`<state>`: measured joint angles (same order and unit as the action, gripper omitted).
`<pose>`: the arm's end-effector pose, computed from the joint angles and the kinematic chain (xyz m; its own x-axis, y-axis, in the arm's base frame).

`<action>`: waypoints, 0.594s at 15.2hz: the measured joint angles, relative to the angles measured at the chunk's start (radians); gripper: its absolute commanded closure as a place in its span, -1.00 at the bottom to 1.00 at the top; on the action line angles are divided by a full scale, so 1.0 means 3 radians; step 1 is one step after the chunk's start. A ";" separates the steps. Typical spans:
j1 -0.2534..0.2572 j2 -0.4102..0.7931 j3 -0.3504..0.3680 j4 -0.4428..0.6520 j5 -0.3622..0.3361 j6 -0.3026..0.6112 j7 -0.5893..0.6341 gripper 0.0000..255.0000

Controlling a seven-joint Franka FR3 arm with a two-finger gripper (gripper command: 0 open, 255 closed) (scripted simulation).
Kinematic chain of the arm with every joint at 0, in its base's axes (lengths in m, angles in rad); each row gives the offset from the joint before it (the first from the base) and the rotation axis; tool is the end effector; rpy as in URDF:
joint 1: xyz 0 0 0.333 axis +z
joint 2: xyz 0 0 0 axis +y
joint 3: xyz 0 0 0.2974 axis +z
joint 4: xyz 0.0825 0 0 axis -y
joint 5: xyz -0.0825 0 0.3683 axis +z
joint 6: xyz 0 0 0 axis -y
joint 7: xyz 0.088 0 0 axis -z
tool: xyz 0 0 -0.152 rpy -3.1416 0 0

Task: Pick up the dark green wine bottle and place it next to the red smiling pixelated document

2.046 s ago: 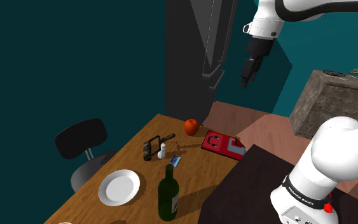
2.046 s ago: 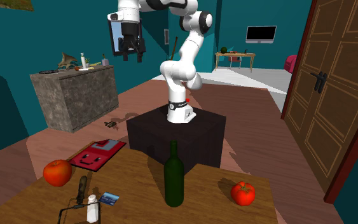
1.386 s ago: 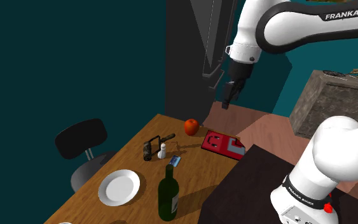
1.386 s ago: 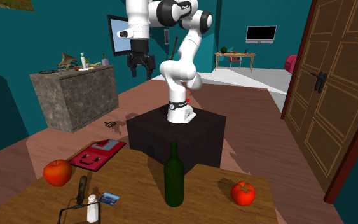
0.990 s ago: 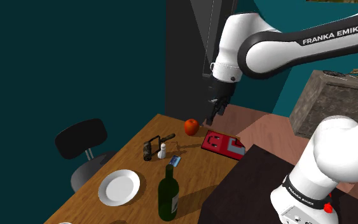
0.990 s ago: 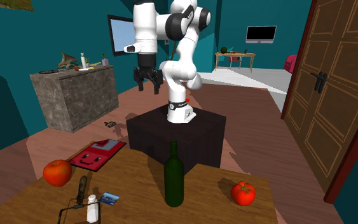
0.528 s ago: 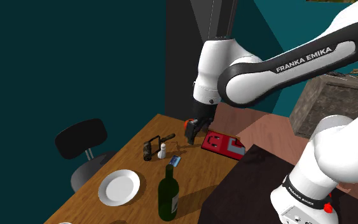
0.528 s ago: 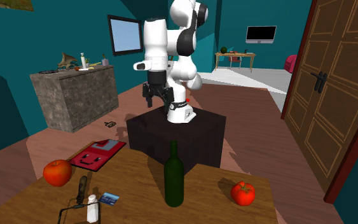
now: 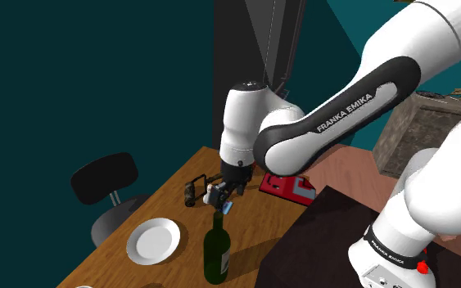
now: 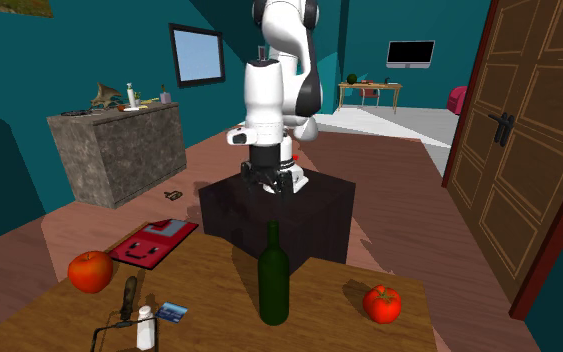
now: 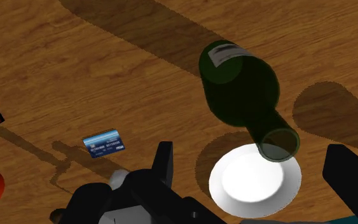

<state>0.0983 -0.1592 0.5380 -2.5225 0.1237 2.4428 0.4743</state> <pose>0.3641 0.2653 0.2809 0.9965 0.0655 0.0523 0.0671 -0.9973 -0.0311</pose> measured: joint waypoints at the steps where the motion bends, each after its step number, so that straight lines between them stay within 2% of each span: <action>1: 0.0000 0.0120 0.0059 0.0036 -0.0081 0.0077 0.0124 -1.00; 3: -0.0020 0.0389 0.0127 0.0144 -0.0287 0.0216 0.0347 -1.00; 9: -0.0021 0.0712 0.0125 0.0155 -0.0597 0.0480 0.0597 -1.00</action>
<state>0.0920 0.0545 0.5756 -2.4759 -0.0554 2.5869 0.6533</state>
